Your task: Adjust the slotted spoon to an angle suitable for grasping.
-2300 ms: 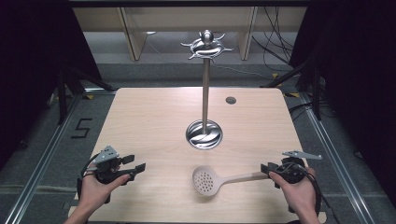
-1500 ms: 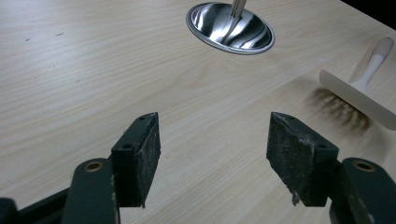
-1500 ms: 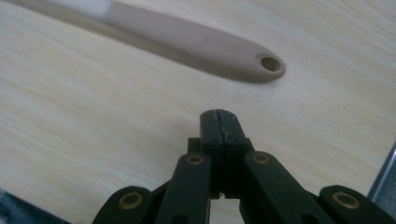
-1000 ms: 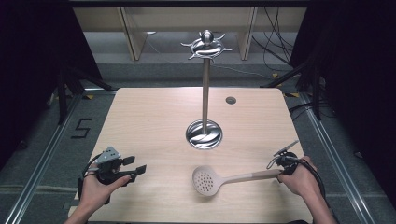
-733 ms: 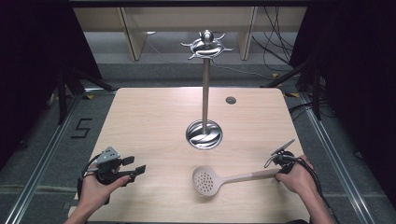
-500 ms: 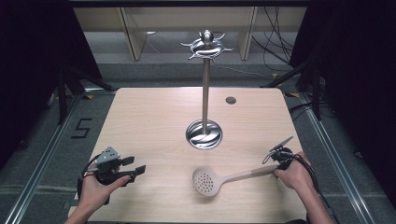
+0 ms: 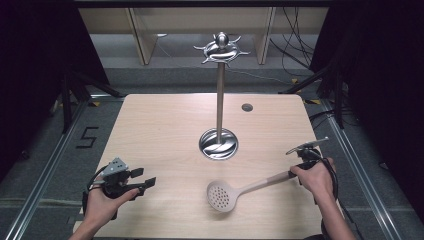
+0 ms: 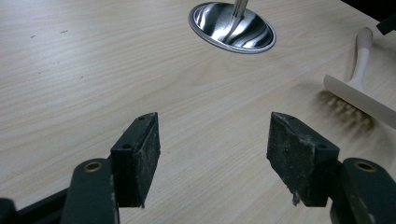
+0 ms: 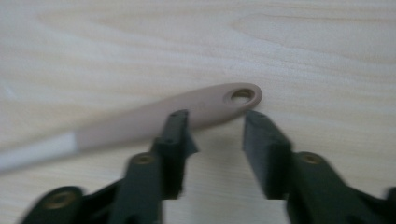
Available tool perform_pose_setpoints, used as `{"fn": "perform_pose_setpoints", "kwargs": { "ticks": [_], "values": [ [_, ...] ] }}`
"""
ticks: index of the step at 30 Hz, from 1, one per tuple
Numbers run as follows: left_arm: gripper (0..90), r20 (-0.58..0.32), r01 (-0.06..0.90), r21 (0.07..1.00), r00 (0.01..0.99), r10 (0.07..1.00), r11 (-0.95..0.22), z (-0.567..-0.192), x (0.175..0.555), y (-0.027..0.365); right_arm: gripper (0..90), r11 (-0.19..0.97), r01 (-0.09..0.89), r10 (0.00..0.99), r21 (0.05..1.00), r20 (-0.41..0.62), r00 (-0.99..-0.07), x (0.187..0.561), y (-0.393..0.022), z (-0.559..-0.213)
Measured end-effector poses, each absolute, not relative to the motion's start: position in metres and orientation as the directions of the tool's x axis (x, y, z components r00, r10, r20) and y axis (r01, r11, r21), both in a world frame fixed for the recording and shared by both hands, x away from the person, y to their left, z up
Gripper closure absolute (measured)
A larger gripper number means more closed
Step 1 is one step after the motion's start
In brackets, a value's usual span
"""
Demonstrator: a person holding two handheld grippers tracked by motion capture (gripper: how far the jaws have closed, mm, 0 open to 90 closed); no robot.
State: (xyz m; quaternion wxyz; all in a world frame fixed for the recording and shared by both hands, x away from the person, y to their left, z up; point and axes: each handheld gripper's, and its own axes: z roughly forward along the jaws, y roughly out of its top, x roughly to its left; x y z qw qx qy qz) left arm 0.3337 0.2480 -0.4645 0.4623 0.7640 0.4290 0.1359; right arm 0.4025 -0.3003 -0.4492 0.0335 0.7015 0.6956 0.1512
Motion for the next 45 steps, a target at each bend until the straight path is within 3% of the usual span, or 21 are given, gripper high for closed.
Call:
{"fn": "perform_pose_setpoints", "kwargs": {
  "ticks": [2,4,6,7,8,10,12,13,16,18,21,25,27,30,31,35,36,37,38,41,45],
  "values": [
    [33.8,-0.195,0.527,0.826,0.601,0.775,-0.201,-0.465,0.334,0.248,42.3,-0.023,0.967,0.988,0.253,0.152,-0.016,0.404,-0.308,-0.450],
    [33.8,-0.197,0.526,0.825,0.607,0.770,-0.204,-0.464,0.334,0.247,33.3,-0.180,0.956,0.971,0.234,0.200,0.134,0.408,-0.300,-0.451],
    [33.8,-0.197,0.525,0.828,0.602,0.774,-0.198,-0.465,0.333,0.247,28.9,-0.147,0.962,0.975,0.230,0.197,0.102,0.414,-0.304,-0.457],
    [33.8,-0.196,0.524,0.827,0.605,0.772,-0.201,-0.465,0.333,0.247,28.3,-0.203,0.959,0.966,0.198,0.203,0.162,0.417,-0.299,-0.459],
    [33.8,-0.197,0.526,0.826,0.604,0.772,-0.201,-0.465,0.333,0.248,28.0,-0.165,0.963,0.974,0.212,0.187,0.126,0.419,-0.302,-0.460],
    [33.8,-0.192,0.530,0.823,0.598,0.778,-0.205,-0.465,0.333,0.249,27.9,-0.244,0.953,0.958,0.177,0.199,0.208,0.423,-0.295,-0.461],
    [33.8,-0.196,0.529,0.823,0.605,0.772,-0.206,-0.465,0.334,0.249,27.8,-0.223,0.959,0.965,0.174,0.178,0.192,0.425,-0.294,-0.462],
    [33.7,-0.197,0.532,0.822,0.602,0.774,-0.205,-0.465,0.334,0.249,27.8,-0.278,0.949,0.948,0.151,0.205,0.245,0.426,-0.290,-0.462],
    [33.8,-0.196,0.533,0.820,0.603,0.773,-0.208,-0.465,0.334,0.249,27.8,-0.294,0.944,0.946,0.148,0.184,0.266,0.428,-0.286,-0.463],
    [33.8,-0.191,0.526,0.825,0.607,0.772,-0.209,-0.465,0.334,0.248,27.8,-0.280,0.951,0.949,0.133,0.188,0.253,0.426,-0.284,-0.463],
    [33.7,-0.193,0.526,0.825,0.603,0.774,-0.205,-0.465,0.333,0.248,26.9,-0.157,0.977,0.982,0.141,0.130,0.139,0.423,-0.287,-0.469],
    [33.8,-0.188,0.534,0.819,0.598,0.779,-0.211,-0.464,0.333,0.249,26.7,-0.153,0.979,0.983,0.133,0.120,0.137,0.424,-0.285,-0.468],
    [33.8,-0.188,0.532,0.820,0.597,0.780,-0.209,-0.464,0.333,0.249,25.9,-0.221,0.970,0.969,0.096,0.131,0.208,0.427,-0.279,-0.466],
    [33.8,-0.190,0.528,0.824,0.600,0.777,-0.207,-0.464,0.333,0.249,25.6,-0.226,0.970,0.968,0.085,0.130,0.214,0.428,-0.278,-0.467],
    [33.8,-0.190,0.529,0.823,0.600,0.777,-0.207,-0.464,0.333,0.249,25.5,-0.183,0.978,0.978,0.096,0.119,0.171,0.429,-0.282,-0.467],
    [33.8,-0.193,0.530,0.822,0.606,0.772,-0.210,-0.465,0.334,0.249,25.7,-0.338,0.940,0.932,0.049,0.158,0.327,0.435,-0.273,-0.466],
    [33.8,-0.190,0.527,0.823,0.608,0.771,-0.213,-0.465,0.334,0.249,25.7,-0.289,0.955,0.949,0.069,0.147,0.277,0.435,-0.278,-0.468],
    [33.8,-0.194,0.532,0.820,0.604,0.773,-0.209,-0.465,0.333,0.249,25.7,-0.304,0.951,0.945,0.054,0.147,0.293,0.436,-0.278,-0.468],
    [33.8,-0.192,0.531,0.821,0.601,0.776,-0.209,-0.465,0.333,0.248,25.7,-0.396,0.918,0.904,0.007,0.177,0.389,0.439,-0.271,-0.466],
    [33.8,-0.191,0.534,0.820,0.598,0.778,-0.209,-0.465,0.333,0.249,26.8,-0.337,0.941,0.931,0.029,0.159,0.328,0.439,-0.277,-0.471],
    [33.9,-0.199,0.530,0.824,0.601,0.774,-0.200,-0.466,0.334,0.249,27.8,-0.337,0.941,0.932,0.037,0.153,0.328,0.440,-0.273,-0.472]
  ]
}}
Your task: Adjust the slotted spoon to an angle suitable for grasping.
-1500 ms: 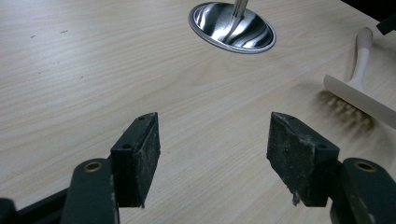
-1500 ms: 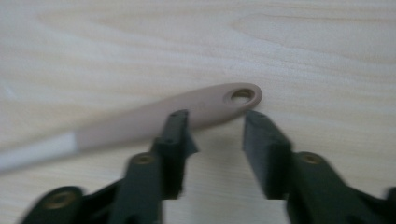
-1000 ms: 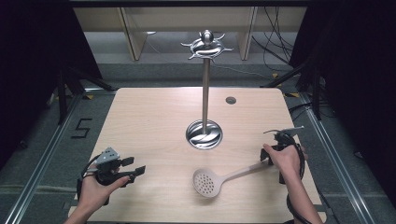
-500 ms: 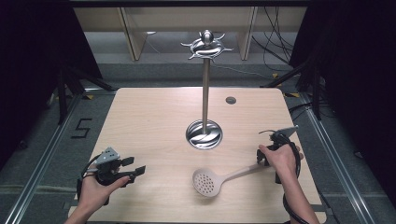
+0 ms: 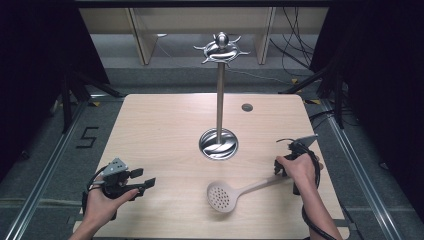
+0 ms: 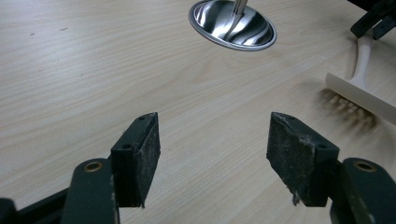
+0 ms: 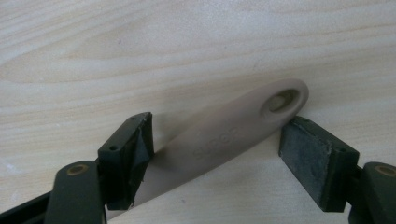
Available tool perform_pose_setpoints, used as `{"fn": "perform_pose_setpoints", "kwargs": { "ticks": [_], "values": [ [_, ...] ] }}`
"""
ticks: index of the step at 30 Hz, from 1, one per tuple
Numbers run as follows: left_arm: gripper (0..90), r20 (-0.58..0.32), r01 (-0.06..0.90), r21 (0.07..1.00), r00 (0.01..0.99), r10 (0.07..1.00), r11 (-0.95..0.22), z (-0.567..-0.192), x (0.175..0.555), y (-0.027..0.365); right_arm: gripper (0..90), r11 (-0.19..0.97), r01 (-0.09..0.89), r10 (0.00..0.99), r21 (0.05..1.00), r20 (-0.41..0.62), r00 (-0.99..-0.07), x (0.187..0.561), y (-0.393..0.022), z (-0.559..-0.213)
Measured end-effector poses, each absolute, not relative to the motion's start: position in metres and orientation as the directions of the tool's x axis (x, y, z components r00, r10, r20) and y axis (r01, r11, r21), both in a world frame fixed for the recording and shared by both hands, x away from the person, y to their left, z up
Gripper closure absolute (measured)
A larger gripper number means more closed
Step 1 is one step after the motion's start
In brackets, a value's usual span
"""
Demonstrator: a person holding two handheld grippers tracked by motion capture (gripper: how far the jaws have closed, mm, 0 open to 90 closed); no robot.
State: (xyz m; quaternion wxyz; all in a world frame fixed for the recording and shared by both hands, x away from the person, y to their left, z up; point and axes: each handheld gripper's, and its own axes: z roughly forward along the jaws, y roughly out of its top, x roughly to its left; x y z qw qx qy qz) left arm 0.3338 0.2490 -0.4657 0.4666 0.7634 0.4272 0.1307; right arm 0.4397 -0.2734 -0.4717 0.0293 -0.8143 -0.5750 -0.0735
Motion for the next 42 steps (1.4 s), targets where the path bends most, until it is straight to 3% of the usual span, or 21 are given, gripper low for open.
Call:
{"fn": "perform_pose_setpoints", "kwargs": {
  "ticks": [10,11,18,20,21,22,34,37,42],
  "values": [
    [34.2,-0.190,0.527,0.824,0.604,0.774,-0.209,-0.466,0.334,0.249,40.9,-0.279,0.955,0.953,0.102,0.147,0.263,0.440,-0.268,-0.471],
    [34.3,-0.190,0.527,0.824,0.605,0.773,-0.210,-0.466,0.334,0.249,42.5,-0.175,0.976,0.980,0.126,0.113,0.161,0.440,-0.275,-0.472],
    [34.5,-0.190,0.528,0.823,0.603,0.775,-0.209,-0.466,0.333,0.249,52.0,-0.081,0.986,0.990,0.143,0.124,0.063,0.442,-0.271,-0.471],
    [34.5,-0.191,0.528,0.823,0.603,0.774,-0.208,-0.466,0.333,0.249,54.1,-0.060,0.988,0.993,0.145,0.108,0.044,0.442,-0.267,-0.471],
    [34.5,-0.191,0.528,0.823,0.603,0.774,-0.208,-0.466,0.333,0.249,54.7,-0.135,0.984,0.979,0.116,0.168,0.115,0.442,-0.259,-0.468],
    [34.5,-0.195,0.529,0.824,0.602,0.775,-0.203,-0.466,0.333,0.249,55.3,-0.025,0.986,0.991,0.164,0.136,0.002,0.443,-0.266,-0.470],
    [34.5,-0.198,0.534,0.820,0.601,0.774,-0.206,-0.466,0.333,0.249,61.7,0.037,0.982,0.987,0.186,0.149,-0.065,0.447,-0.254,-0.463],
    [34.6,-0.193,0.534,0.819,0.601,0.776,-0.210,-0.466,0.333,0.249,63.7,0.115,0.965,0.975,0.237,0.158,-0.155,0.450,-0.257,-0.466],
    [34.6,-0.198,0.533,0.821,0.601,0.774,-0.204,-0.466,0.333,0.249,66.4,0.077,0.969,0.976,0.235,0.179,-0.121,0.448,-0.253,-0.461]
  ]
}}
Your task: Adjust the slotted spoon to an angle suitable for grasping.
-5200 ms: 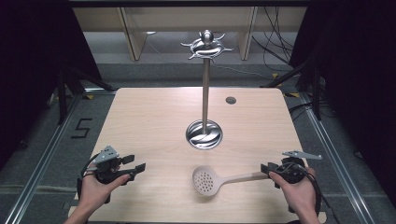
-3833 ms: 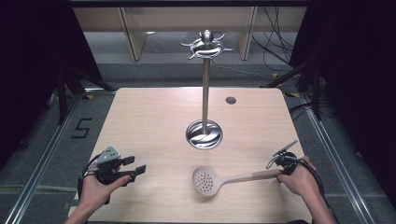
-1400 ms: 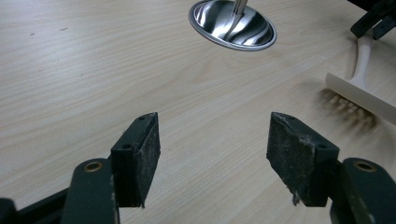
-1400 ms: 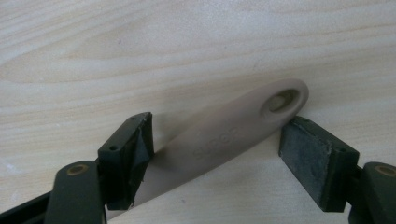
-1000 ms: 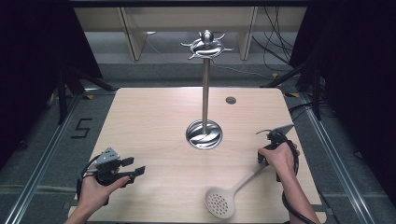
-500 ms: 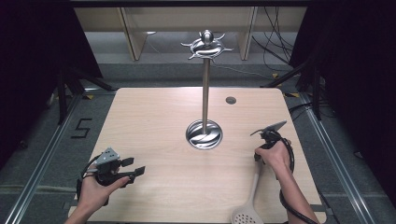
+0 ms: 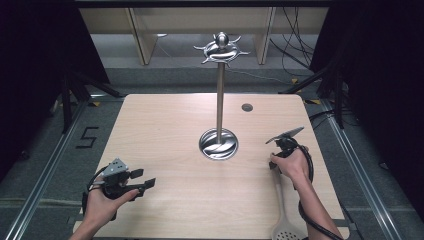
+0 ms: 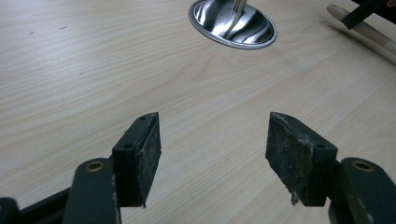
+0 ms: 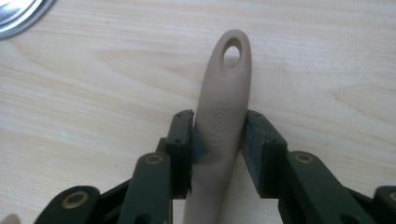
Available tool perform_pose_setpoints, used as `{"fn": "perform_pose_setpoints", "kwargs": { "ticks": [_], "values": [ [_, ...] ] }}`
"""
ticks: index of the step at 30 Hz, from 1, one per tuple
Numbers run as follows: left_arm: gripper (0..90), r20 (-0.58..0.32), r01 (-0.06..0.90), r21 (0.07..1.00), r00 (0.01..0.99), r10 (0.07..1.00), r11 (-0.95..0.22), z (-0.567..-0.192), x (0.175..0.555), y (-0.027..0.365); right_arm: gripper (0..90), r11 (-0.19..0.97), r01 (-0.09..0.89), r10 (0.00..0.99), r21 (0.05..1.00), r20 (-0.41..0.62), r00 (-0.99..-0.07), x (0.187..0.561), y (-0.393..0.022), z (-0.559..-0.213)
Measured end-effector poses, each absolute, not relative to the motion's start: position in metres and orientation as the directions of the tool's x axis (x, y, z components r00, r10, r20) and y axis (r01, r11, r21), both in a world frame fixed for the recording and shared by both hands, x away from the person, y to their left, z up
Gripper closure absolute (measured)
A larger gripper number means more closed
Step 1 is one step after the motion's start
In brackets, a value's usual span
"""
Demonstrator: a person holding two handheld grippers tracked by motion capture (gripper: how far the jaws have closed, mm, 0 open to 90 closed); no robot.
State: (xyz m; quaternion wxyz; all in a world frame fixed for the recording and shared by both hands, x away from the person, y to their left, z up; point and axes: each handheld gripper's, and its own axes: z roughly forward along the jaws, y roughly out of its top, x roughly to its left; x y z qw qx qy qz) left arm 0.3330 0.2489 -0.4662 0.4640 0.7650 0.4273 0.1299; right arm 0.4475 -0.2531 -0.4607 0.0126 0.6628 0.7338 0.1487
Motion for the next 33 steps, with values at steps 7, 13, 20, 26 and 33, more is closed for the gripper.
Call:
{"fn": "perform_pose_setpoints", "kwargs": {
  "ticks": [7,13,20,26,33],
  "values": [
    [34.7,-0.191,0.527,0.823,0.607,0.771,-0.211,-0.465,0.333,0.249,68.2,0.142,0.935,0.966,0.325,0.162,-0.203,0.445,-0.259,-0.452],
    [34.8,-0.191,0.526,0.824,0.608,0.771,-0.211,-0.466,0.333,0.248,68.3,0.120,0.937,0.962,0.327,0.196,-0.191,0.438,-0.262,-0.436],
    [34.9,-0.191,0.524,0.826,0.608,0.771,-0.209,-0.466,0.333,0.248,68.1,0.171,0.892,0.939,0.418,0.205,-0.276,0.422,-0.263,-0.422],
    [34.9,-0.192,0.525,0.825,0.608,0.771,-0.209,-0.466,0.333,0.248,68.2,0.213,0.817,0.920,0.535,0.172,-0.352,0.410,-0.265,-0.407],
    [34.9,-0.195,0.524,0.827,0.605,0.772,-0.202,-0.465,0.332,0.248,68.3,0.160,0.789,0.908,0.593,0.225,-0.353,0.391,-0.265,-0.384]
  ]
}}
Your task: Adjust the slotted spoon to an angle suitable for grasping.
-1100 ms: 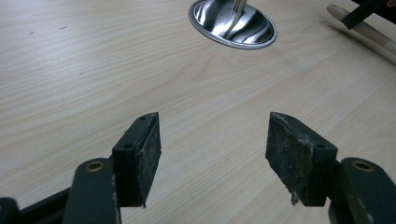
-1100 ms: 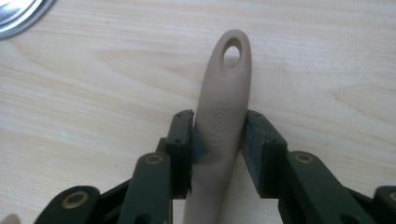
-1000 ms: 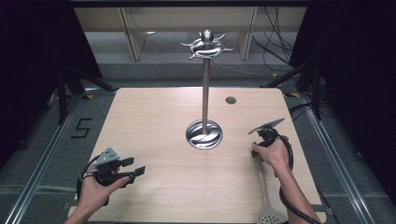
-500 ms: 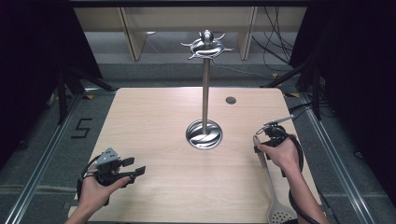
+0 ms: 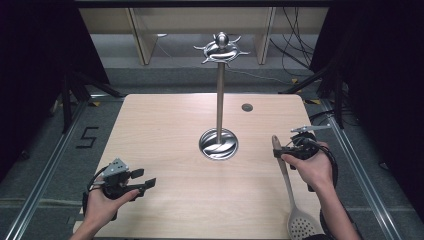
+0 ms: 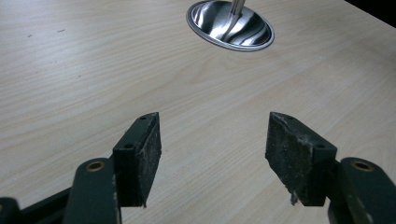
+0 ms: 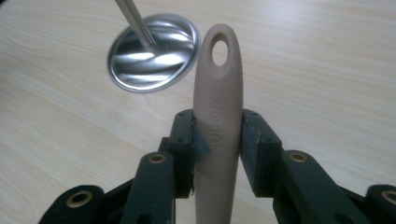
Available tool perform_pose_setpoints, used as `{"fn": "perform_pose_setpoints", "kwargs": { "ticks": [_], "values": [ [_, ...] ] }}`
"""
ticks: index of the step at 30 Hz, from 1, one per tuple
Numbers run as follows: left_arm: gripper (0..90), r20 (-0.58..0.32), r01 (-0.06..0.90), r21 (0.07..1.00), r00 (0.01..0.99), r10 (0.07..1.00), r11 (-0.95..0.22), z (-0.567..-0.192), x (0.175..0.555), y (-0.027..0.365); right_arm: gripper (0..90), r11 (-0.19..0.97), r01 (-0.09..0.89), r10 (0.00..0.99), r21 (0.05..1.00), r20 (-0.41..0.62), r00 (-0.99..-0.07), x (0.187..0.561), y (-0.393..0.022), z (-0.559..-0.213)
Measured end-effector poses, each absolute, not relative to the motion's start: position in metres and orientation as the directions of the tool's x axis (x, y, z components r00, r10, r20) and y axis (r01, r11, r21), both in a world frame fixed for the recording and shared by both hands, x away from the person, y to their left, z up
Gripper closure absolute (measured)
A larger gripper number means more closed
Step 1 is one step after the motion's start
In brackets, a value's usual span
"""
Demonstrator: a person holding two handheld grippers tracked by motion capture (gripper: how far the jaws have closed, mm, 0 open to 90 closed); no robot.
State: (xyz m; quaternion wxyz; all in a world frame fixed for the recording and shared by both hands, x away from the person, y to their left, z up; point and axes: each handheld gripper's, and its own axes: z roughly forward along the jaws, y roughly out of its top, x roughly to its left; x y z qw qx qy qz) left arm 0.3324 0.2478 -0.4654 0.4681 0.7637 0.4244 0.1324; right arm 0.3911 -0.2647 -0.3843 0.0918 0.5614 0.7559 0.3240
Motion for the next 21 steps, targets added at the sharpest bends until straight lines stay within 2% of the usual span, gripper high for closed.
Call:
{"fn": "perform_pose_setpoints", "kwargs": {
  "ticks": [3,7,8,14,21],
  "values": [
    [34.9,-0.196,0.527,0.824,0.608,0.769,-0.207,-0.466,0.333,0.248,68.3,0.183,0.705,0.874,0.686,0.215,-0.435,0.385,-0.270,-0.381],
    [34.8,-0.191,0.526,0.824,0.610,0.769,-0.212,-0.465,0.332,0.247,68.3,0.160,0.635,0.853,0.756,0.219,-0.475,0.377,-0.275,-0.378],
    [34.8,-0.190,0.524,0.825,0.611,0.769,-0.212,-0.465,0.331,0.247,68.3,0.113,0.652,0.854,0.750,0.262,-0.449,0.374,-0.273,-0.378],
    [34.8,-0.194,0.522,0.828,0.608,0.769,-0.204,-0.465,0.332,0.247,68.3,0.128,0.550,0.839,0.825,0.206,-0.504,0.366,-0.279,-0.373],
    [34.7,-0.193,0.516,0.831,0.619,0.761,-0.209,-0.465,0.332,0.247,68.2,0.098,0.485,0.803,0.869,0.218,-0.554,0.362,-0.278,-0.375]
  ]
}}
